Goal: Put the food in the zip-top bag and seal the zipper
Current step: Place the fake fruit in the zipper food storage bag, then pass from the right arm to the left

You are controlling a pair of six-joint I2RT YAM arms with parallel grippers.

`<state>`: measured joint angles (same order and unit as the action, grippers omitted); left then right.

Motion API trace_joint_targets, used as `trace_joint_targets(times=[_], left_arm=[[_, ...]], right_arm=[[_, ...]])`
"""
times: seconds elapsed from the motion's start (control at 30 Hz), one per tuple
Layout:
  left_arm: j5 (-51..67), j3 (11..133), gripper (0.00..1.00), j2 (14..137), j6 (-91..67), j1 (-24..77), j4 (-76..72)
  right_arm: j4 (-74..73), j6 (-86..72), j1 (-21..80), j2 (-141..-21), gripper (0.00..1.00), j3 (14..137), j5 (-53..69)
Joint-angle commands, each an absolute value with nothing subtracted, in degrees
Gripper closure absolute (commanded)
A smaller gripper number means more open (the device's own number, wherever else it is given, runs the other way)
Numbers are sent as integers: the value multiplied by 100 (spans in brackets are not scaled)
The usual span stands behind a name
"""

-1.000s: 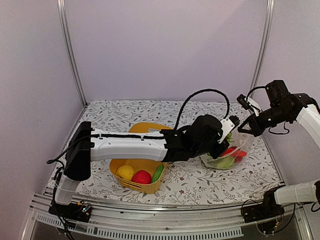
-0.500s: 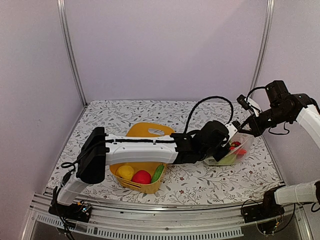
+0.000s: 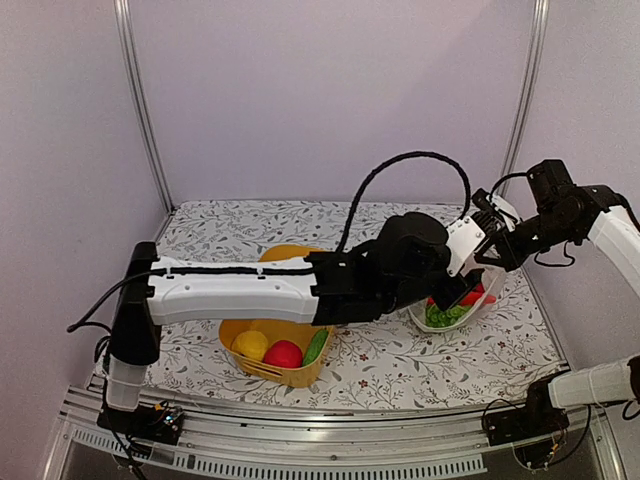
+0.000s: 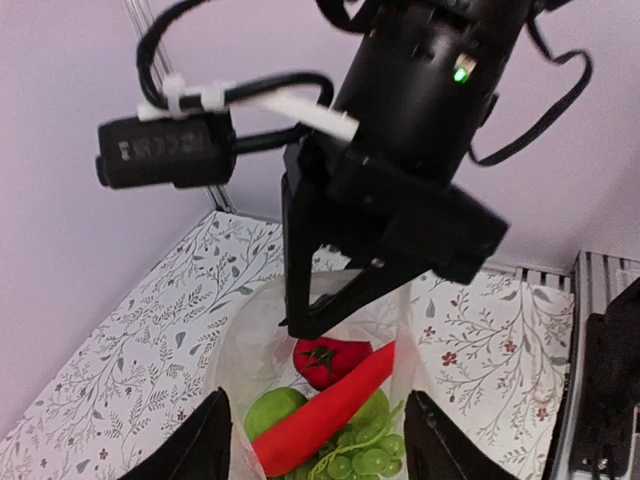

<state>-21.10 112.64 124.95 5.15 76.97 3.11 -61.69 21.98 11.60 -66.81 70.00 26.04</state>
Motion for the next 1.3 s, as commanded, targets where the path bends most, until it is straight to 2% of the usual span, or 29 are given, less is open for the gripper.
trace_joint_targets(times=[0.0,0.2,0.4,0.8,0.97,1.03,1.17,1.27], left_arm=[[-1790,10653,40,11469,653,7952,-427],[-2874,9940,39,10860,60,7918,552],[-2464,9888,40,11084,-868,7689,1486],[-788,10574,45,12177,-1273,7091,1433],[-1335,11014,57,12588,-1230,6977,1474],[-1307,11032,66,12707,-1110,6899,1264],[-1089,11304,98,12850,-1134,6781,1366],[-1010,11392,100,12593,-1270,6844,1584]], right_arm=[[-5931,2150,1183,-6667,100,7212,2425],[-5933,2125,1183,-6714,100,7241,2572],[-5894,2162,1178,-6767,100,6897,2628],[-6012,2299,1179,-6672,100,6873,2496],[-6158,2314,1183,-6670,100,6969,2533],[-6142,2358,1179,-6595,100,6920,2513],[-6190,2375,1184,-6554,98,6892,2474],[-6336,2403,1180,-6520,91,6996,2484]])
